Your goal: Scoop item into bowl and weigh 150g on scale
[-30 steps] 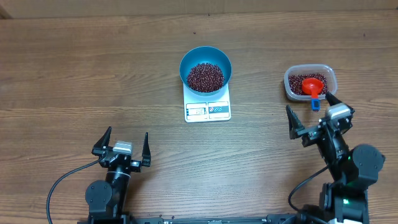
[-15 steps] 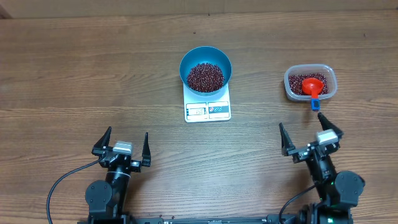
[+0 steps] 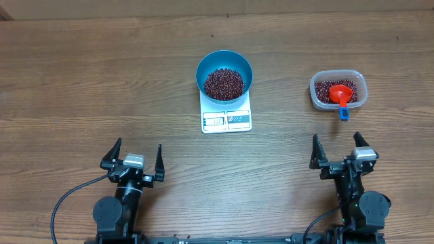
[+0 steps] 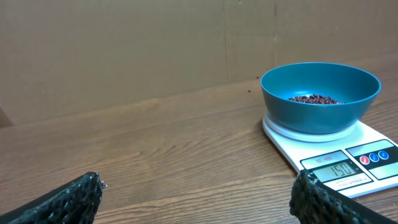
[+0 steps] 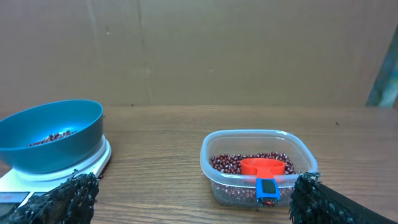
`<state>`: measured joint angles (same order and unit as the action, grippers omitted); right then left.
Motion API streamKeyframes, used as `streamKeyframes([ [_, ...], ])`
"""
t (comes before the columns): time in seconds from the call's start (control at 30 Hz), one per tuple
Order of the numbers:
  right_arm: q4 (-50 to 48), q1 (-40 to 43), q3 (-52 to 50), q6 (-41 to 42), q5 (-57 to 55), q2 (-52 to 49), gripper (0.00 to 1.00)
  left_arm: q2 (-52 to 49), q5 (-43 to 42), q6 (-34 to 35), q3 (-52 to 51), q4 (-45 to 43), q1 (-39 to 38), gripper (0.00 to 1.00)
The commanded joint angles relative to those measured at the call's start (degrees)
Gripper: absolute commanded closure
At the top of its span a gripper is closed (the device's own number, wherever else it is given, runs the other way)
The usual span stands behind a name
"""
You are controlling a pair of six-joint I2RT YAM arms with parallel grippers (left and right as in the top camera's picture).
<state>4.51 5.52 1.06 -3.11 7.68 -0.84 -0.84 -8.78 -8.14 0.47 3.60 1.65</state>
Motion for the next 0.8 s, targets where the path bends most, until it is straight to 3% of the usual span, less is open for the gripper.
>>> streamKeyframes([
  [0.0,-0.1,-0.7,-0.6,3.2,-1.8,0.7,0.0,0.6,0.3,-0.9,-0.2,0.2,0.2,0.0],
  [0.3,-0.1,-2.1,-0.6,3.1,-2.1,0.7,0.0,0.6,0.3,-0.9,-0.2,0.2,0.2,0.0],
  [0.77,-0.1,-3.4,-0.6,-4.4,-1.2,0.7,0.0,0.6,0.3,-0.9,-0.2,0.2,0.2,0.0],
])
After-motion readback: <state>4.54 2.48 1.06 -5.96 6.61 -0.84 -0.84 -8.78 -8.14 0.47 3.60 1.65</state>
